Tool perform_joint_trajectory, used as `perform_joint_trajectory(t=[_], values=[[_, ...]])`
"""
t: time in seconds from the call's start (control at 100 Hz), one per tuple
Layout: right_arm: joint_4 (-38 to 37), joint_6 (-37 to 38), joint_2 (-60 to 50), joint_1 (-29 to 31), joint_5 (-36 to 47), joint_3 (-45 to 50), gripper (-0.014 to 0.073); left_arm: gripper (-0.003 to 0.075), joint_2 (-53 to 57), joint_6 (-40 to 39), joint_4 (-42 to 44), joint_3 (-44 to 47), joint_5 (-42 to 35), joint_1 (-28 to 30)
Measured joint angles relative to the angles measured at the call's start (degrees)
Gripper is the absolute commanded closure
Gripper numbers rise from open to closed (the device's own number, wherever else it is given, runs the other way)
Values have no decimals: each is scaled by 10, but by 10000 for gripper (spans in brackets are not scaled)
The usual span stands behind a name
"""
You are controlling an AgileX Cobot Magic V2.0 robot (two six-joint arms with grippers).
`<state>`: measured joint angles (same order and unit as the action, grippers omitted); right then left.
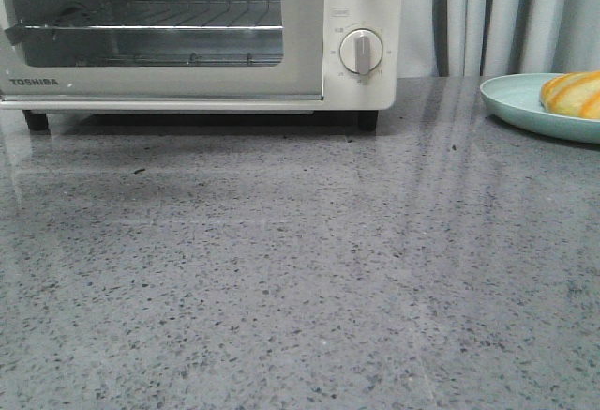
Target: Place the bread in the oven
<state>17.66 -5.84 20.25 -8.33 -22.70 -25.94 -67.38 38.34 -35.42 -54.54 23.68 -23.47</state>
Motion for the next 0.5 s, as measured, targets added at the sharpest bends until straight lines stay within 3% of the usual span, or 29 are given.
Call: perform_joint_trajectory(t=[0.18, 0.5], values=[[0, 0, 0, 0, 0, 0, 662, 742, 37, 0, 3, 69, 45, 0], [0, 0, 0, 0, 0, 0, 662, 742, 47, 0, 10, 162, 53, 0]])
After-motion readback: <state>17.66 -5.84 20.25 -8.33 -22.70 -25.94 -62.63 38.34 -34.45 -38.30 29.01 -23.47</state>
